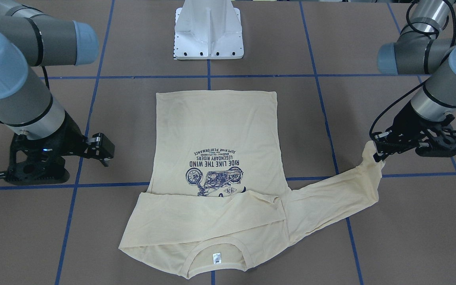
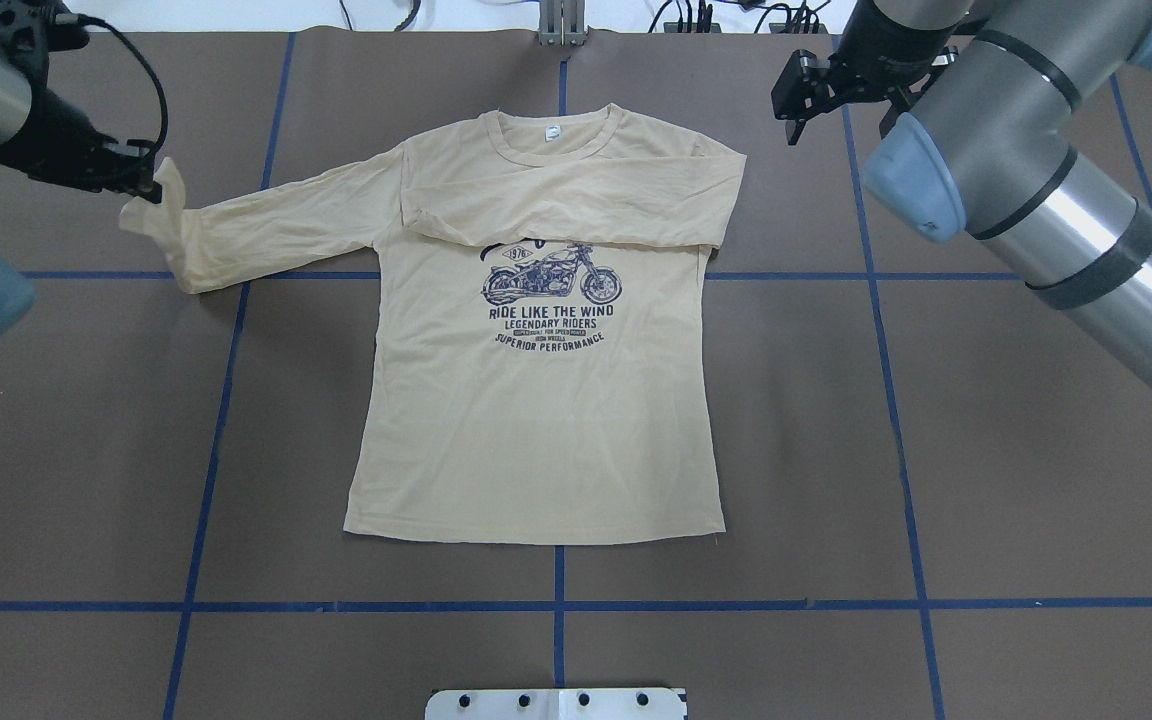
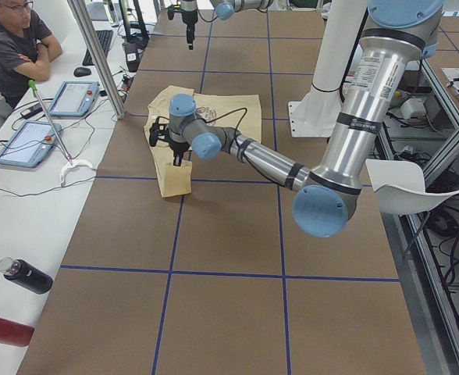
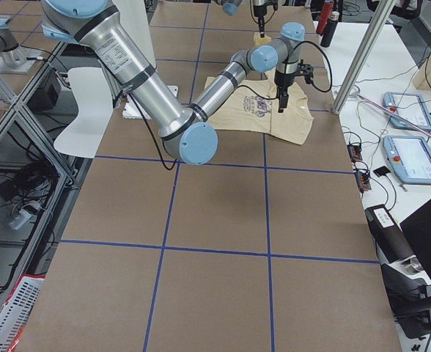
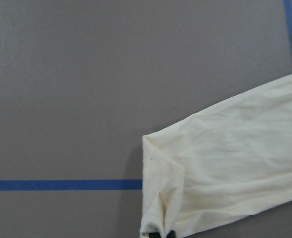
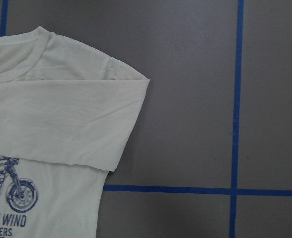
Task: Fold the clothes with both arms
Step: 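Grasp the other sleeve cuff with the left gripper and lift it, then carry the sleeve with the left gripper across the shirt toward the collar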
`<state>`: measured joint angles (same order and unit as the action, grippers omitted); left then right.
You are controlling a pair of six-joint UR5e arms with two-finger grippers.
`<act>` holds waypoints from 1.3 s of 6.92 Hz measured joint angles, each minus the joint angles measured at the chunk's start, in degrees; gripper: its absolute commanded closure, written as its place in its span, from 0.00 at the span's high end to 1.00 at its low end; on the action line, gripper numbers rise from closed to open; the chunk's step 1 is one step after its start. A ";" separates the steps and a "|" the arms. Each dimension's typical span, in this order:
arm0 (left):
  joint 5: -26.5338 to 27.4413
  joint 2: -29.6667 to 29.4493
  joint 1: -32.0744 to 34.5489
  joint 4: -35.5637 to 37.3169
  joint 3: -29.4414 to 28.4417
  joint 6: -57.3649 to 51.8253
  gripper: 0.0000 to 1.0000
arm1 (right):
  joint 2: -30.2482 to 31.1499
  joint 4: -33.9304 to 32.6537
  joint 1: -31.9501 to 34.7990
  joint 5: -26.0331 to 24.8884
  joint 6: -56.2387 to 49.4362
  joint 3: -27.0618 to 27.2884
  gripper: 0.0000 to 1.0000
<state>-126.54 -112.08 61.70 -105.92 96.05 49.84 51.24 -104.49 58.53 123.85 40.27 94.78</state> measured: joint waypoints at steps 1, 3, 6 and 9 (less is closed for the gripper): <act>-3.54 -5.41 1.34 4.87 -0.04 1.53 0.00 | 3.49 -0.08 1.12 0.02 -2.08 1.98 1.00; -8.32 -15.32 2.49 7.71 -1.59 9.69 0.00 | 10.34 -0.17 2.71 0.11 -5.15 6.51 1.00; -9.02 -28.23 -2.99 7.09 -7.62 21.50 0.00 | 14.12 -0.19 3.01 0.30 -5.79 9.68 1.00; -8.58 -31.60 -6.82 -6.74 -20.02 27.46 0.00 | 14.11 -0.19 2.96 0.26 -5.74 9.51 1.00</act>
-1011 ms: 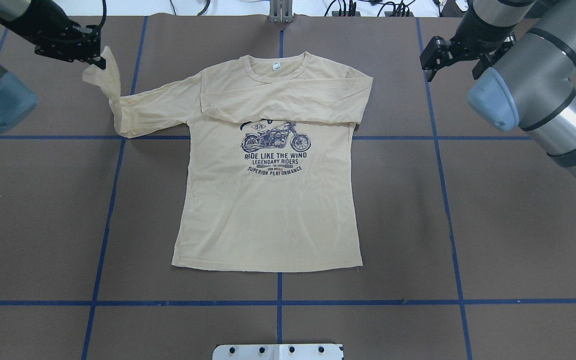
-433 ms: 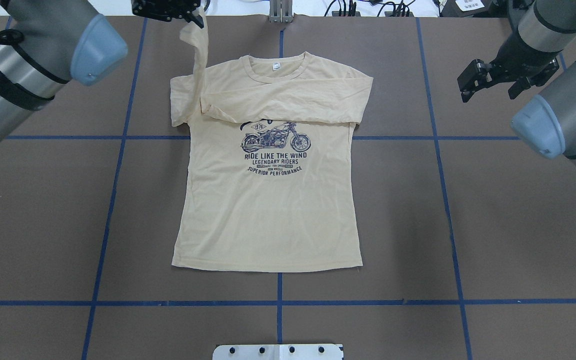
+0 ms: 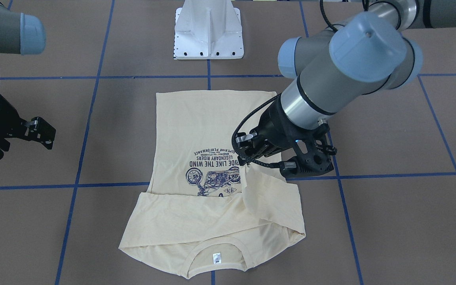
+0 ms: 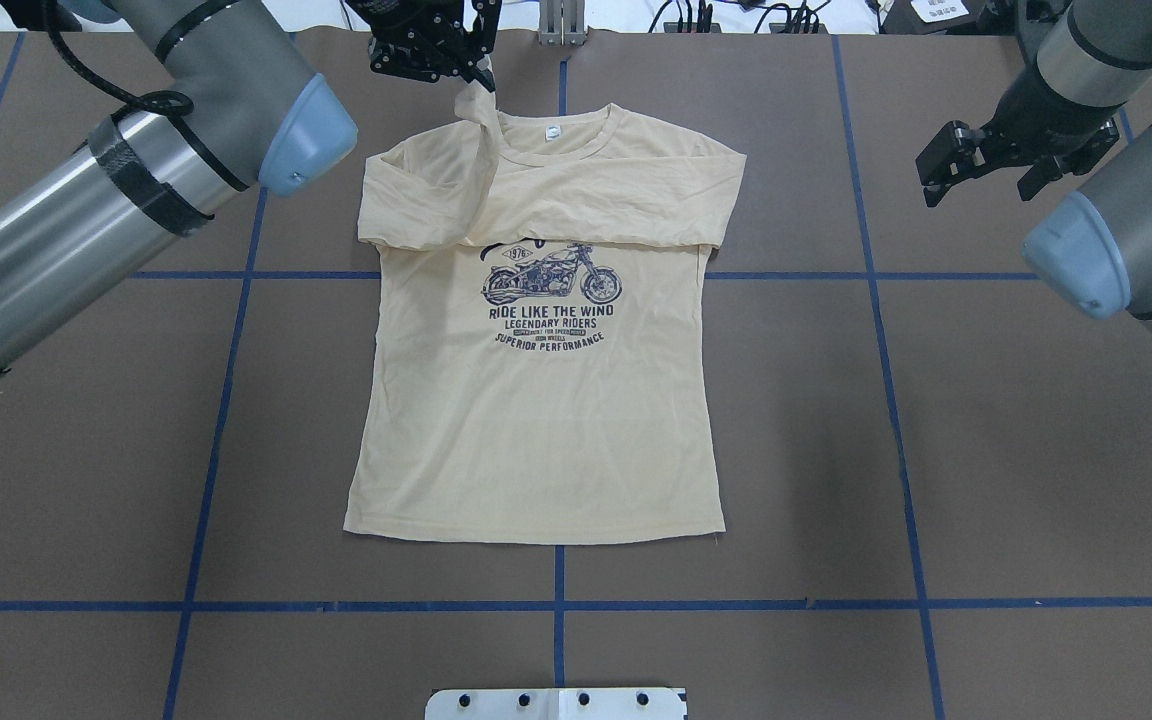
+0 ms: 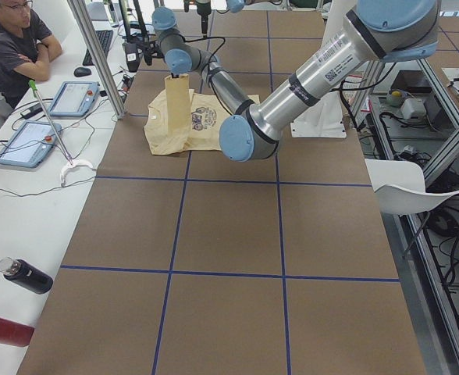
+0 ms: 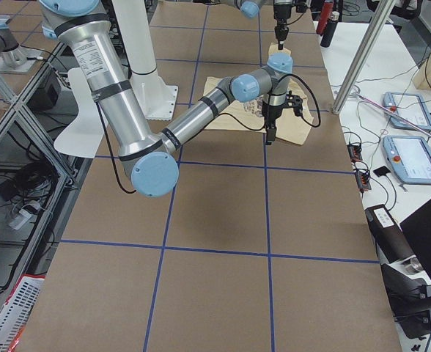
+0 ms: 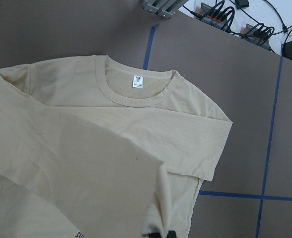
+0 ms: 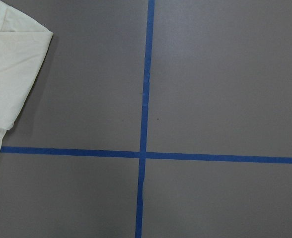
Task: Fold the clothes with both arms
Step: 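Carry the sleeve with the left gripper across the shirt toward the collar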
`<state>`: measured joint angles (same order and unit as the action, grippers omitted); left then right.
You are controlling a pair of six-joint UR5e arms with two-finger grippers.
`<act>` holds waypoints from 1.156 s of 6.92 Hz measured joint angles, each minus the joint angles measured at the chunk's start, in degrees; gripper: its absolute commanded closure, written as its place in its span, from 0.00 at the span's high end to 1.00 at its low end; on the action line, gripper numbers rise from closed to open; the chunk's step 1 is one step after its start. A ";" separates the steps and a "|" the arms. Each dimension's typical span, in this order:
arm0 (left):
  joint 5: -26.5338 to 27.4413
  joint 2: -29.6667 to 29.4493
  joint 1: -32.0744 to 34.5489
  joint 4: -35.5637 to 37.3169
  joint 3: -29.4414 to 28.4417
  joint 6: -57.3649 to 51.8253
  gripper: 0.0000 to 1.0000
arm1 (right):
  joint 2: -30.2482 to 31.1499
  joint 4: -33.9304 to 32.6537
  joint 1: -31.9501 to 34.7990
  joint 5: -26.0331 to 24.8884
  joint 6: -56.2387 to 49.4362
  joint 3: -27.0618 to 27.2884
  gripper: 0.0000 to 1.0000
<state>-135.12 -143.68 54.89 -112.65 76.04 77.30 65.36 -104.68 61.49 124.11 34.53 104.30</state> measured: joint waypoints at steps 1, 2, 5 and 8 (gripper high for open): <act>0.70 -0.33 -0.49 -4.29 -3.69 0.91 0.00 | -0.10 0.00 -0.06 -0.01 0.01 -0.07 1.00; 2.46 -0.93 -1.40 -7.09 -6.39 1.29 0.00 | -0.18 0.00 -0.10 -0.03 0.03 -0.16 1.00; 9.34 -3.00 -8.02 -11.17 -10.76 1.61 0.00 | -0.45 0.28 -0.28 -0.09 0.09 -1.28 1.00; 12.87 -4.78 -13.21 -11.71 -11.50 1.60 0.00 | -0.57 0.35 -0.31 -0.08 0.16 -1.54 1.00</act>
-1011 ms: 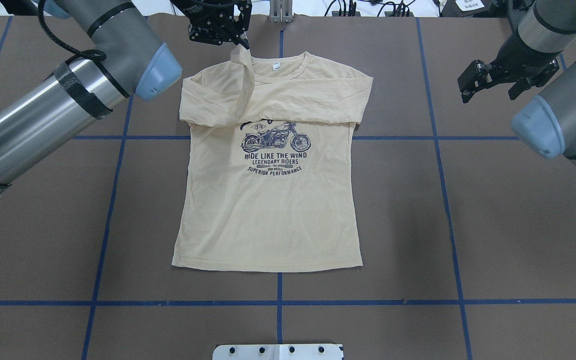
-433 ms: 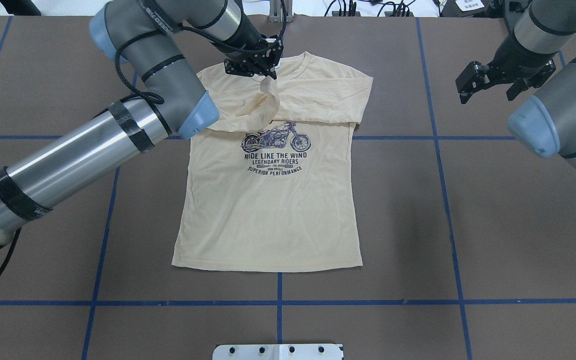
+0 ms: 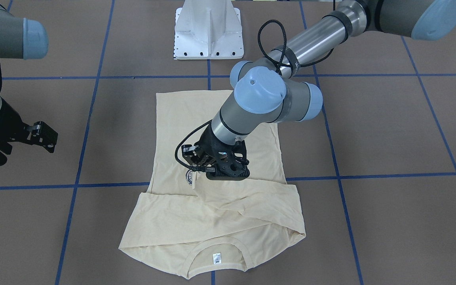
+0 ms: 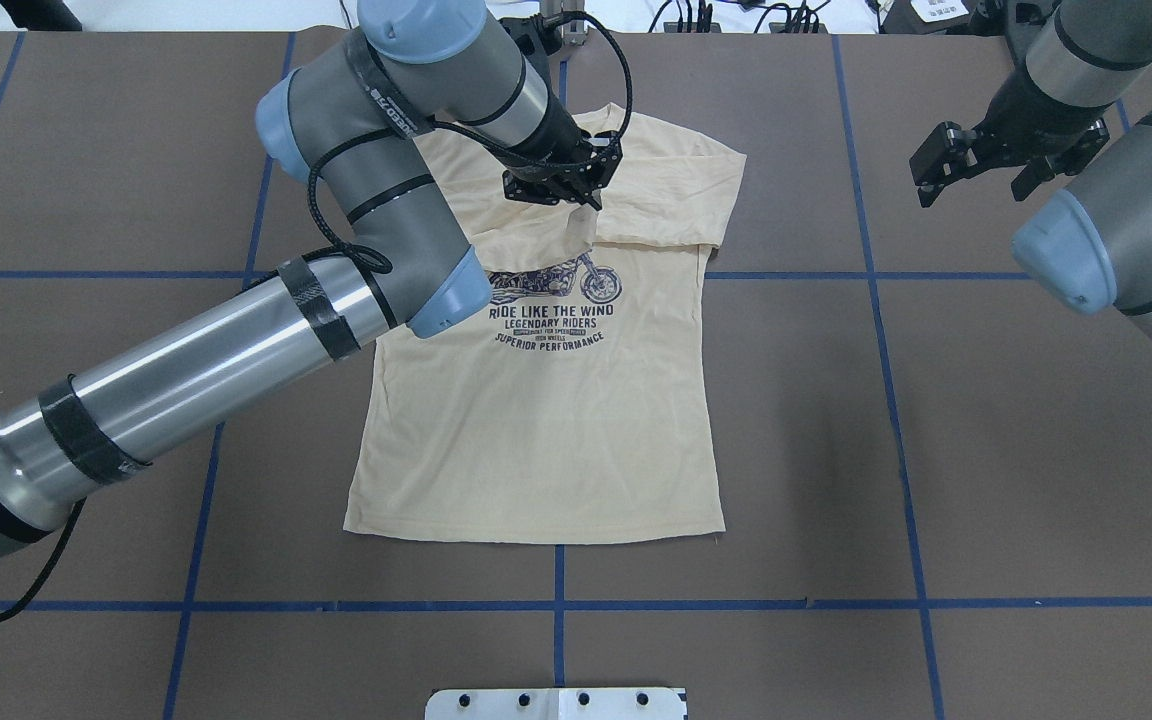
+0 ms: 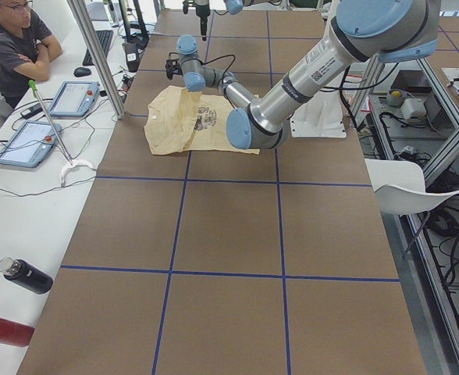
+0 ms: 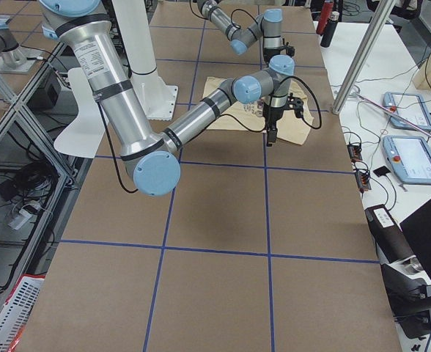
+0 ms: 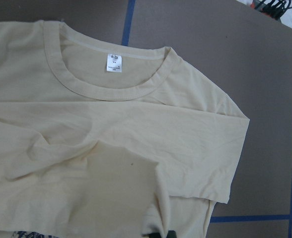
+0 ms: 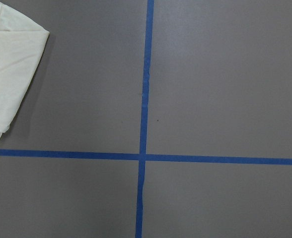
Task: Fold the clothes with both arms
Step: 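Carry the sleeve with the left gripper across the shirt toward the collar, then release the sleeve on the shirt and withdraw the left gripper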
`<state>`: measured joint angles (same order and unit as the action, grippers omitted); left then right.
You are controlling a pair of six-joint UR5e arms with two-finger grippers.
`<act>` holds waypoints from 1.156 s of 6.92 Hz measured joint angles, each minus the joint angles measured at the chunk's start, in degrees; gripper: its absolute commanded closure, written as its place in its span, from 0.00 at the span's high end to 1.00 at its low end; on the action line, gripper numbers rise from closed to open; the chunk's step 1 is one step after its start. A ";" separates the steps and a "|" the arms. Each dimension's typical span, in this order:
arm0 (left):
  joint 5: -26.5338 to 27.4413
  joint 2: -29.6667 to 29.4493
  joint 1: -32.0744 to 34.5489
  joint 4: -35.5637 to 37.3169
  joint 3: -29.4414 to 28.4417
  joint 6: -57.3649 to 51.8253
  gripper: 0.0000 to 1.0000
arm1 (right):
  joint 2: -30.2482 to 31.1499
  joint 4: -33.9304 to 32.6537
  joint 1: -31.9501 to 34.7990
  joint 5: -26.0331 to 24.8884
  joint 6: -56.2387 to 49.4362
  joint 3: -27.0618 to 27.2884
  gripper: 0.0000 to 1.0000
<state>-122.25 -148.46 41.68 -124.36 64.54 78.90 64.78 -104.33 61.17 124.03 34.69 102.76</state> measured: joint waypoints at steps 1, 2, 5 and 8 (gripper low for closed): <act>0.73 -0.31 -0.83 -0.45 -0.07 0.02 0.00 | 0.00 0.02 0.00 0.04 0.02 -0.01 1.00; 1.04 -0.45 -1.14 -1.48 -0.56 0.01 0.00 | -0.01 0.04 0.00 0.16 0.05 -0.01 1.00; 3.40 -0.90 -1.35 -8.48 -5.04 -0.15 1.00 | -0.01 0.06 0.00 1.12 0.31 -0.01 1.00; 7.41 -0.60 -3.13 -12.76 -5.49 -0.21 1.00 | -0.08 0.11 0.00 1.21 0.40 -0.11 1.00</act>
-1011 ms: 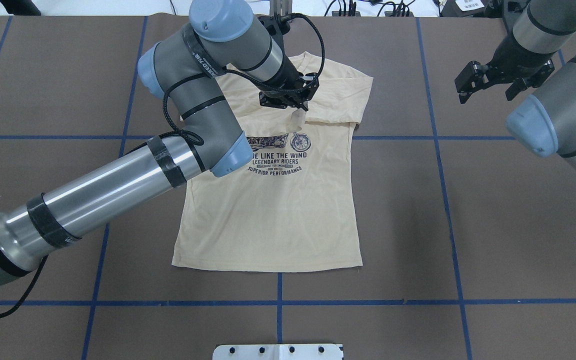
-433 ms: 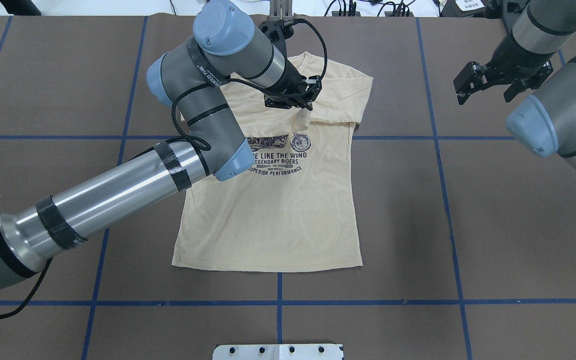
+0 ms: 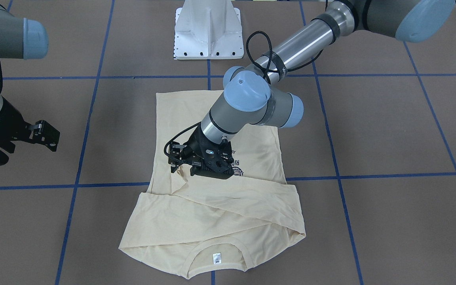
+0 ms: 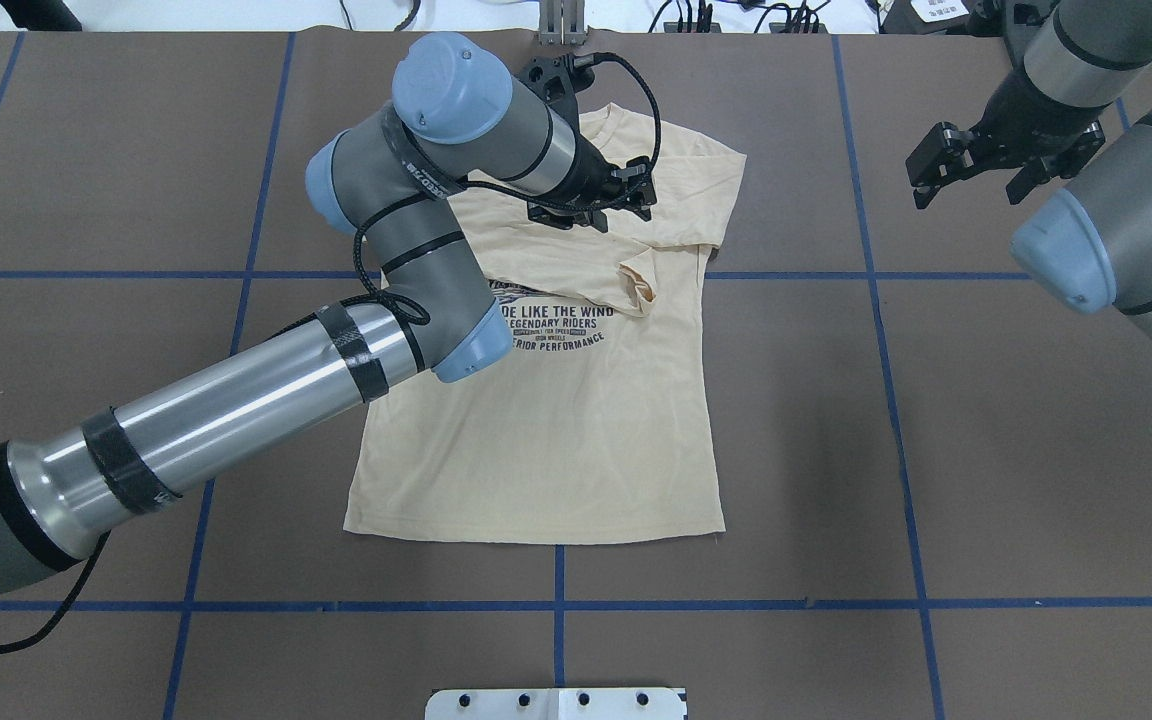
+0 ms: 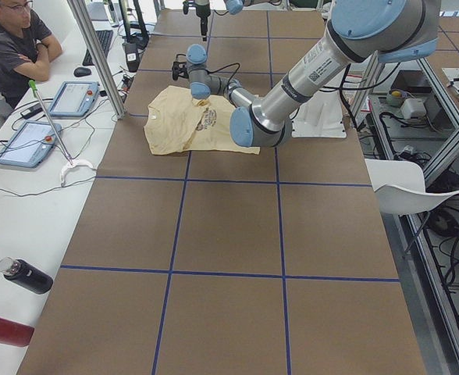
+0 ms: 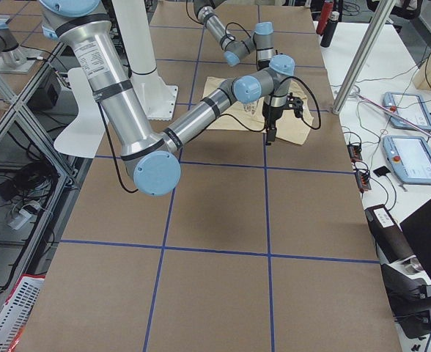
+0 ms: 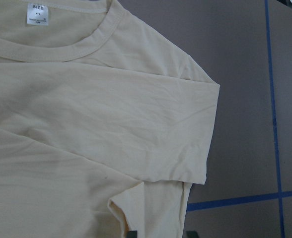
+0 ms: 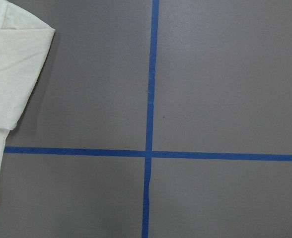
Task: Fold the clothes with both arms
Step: 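Release the sleeve on the shirt and withdraw the left gripper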
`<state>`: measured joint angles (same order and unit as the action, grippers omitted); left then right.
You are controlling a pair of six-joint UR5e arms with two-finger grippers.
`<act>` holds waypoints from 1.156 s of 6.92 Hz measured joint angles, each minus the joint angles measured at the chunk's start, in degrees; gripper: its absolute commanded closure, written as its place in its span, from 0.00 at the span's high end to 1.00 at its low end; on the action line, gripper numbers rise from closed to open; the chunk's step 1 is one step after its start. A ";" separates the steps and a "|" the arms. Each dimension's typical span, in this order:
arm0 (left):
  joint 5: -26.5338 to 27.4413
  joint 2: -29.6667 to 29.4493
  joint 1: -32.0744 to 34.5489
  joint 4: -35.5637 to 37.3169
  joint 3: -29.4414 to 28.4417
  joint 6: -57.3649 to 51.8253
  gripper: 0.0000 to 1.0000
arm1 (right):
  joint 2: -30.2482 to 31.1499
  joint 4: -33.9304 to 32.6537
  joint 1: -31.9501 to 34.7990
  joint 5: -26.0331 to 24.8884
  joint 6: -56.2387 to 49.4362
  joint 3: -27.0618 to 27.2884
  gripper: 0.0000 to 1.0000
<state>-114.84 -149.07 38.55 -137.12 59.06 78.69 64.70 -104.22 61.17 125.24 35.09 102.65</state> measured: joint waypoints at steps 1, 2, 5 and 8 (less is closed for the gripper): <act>0.60 0.01 -0.26 -0.45 0.16 -0.01 1.00 | -0.01 0.04 0.00 0.00 0.00 -0.14 1.00; 0.80 0.08 -0.29 -0.56 0.22 -0.04 1.00 | -0.04 0.06 0.00 0.05 0.09 -0.21 1.00; 0.87 0.76 -0.16 -0.38 0.69 -0.11 1.00 | -0.08 0.20 -0.03 1.71 0.34 0.10 1.00; 0.44 10.58 0.95 3.66 11.75 -0.22 1.00 | 0.60 6.77 -3.87 2.84 9.02 1.61 1.00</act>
<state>-114.40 -138.49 39.50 -133.46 70.80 78.47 65.30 -97.44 57.30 128.08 44.10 104.26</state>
